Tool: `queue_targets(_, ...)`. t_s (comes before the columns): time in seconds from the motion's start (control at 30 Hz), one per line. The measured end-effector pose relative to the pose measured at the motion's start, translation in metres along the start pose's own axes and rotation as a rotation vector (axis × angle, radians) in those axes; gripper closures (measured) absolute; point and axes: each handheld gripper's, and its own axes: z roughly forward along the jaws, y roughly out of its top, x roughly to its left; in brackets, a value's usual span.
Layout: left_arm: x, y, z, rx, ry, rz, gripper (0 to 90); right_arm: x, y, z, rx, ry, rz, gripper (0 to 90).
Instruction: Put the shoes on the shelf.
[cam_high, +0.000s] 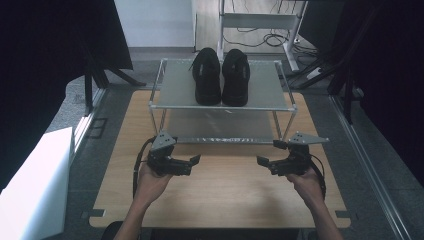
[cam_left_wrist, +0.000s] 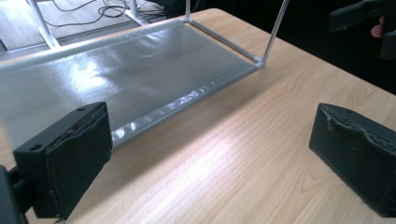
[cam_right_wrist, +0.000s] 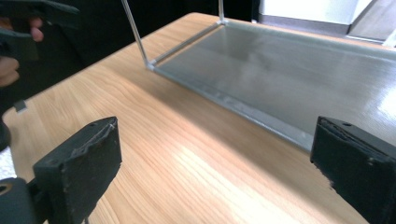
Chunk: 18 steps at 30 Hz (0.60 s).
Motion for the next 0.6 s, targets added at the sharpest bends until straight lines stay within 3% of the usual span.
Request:
queue_targets(0.27, -0.003, -0.023, -0.003, 0.025, 0.037, 0.014, 0.0, 0.003, -0.022, -0.009, 0.033, -0.039, -0.024, 0.0)
queue_targets(0.6, -0.010, -0.055, 0.004, 0.044, 0.061, 0.024, 0.0, 0.007, -0.053, 0.000, 0.059, -0.037, -0.019, 0.0)
